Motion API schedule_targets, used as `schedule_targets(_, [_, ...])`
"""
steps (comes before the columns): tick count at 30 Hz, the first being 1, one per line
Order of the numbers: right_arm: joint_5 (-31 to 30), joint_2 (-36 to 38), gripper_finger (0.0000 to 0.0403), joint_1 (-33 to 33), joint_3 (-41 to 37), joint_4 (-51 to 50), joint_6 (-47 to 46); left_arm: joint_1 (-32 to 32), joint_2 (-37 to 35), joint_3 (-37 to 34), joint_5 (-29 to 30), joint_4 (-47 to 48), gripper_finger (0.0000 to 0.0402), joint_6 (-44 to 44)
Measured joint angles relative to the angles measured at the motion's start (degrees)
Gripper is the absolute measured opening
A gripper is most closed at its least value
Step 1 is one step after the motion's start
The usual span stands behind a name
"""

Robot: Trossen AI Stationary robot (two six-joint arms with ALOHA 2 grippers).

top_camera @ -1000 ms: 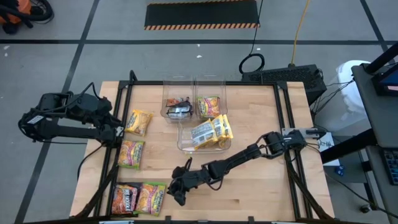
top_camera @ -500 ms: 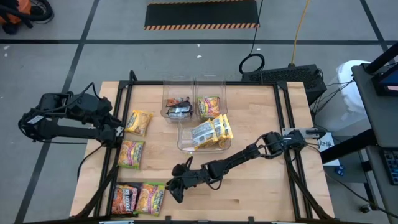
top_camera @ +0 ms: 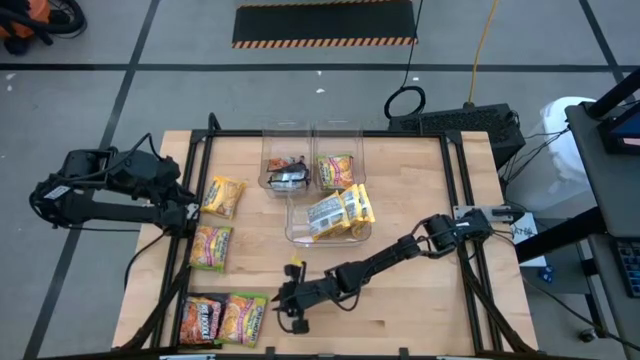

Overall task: Sort Maruchan noodles
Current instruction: Put the green noodle pack into the top right transparent bin

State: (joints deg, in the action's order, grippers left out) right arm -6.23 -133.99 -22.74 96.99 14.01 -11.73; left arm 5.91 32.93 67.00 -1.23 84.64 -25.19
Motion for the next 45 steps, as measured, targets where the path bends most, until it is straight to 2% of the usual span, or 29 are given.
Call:
schedule_targets(10, [0.0, -0.9, 0.0098, 0.0, 0.0, 0.5, 19.0, 0.0, 0.0, 0.0, 0.0, 0.0, 0.0079, -0.8])
schedule_targets(16, [-0.2, -3.1, 0.0098, 0.0, -0.1, 3.8, 22.8, 0.0, 0.0, 0.0, 0.0, 0.0, 0.0079, -2.1])
schedule_targets(18, [-1.9, -3.3, 0.0098, 0.0, -0.1, 4.7, 25.3, 0.0, 0.0, 0.0, 0.0, 0.0, 0.0079, -2.1])
schedule_targets(27, [-2.7, -5.2, 0.0098, 0.2, 0.1, 5.8, 45.7, 0.0, 0.0, 0.0, 0.0, 0.0, 0.0079, -2.9])
schedule_targets(31, [-2.5, -5.3, 0.0098, 0.6, 0.2, 6.1, 51.3, 0.0, 0.0, 0.0, 0.0, 0.0, 0.0079, -3.9])
schedule_targets(38, [-2.1, -5.6, 0.0098, 2.5, 0.0, 11.5, 51.0, 0.0, 0.0, 0.0, 0.0, -0.1, 0.0079, -4.5])
schedule_targets(45, [5.1, -5.6, 0.0098, 4.9, -0.1, 12.6, 29.1, 0.0, 0.0, 0.0, 0.0, 0.0, 0.0079, -5.0])
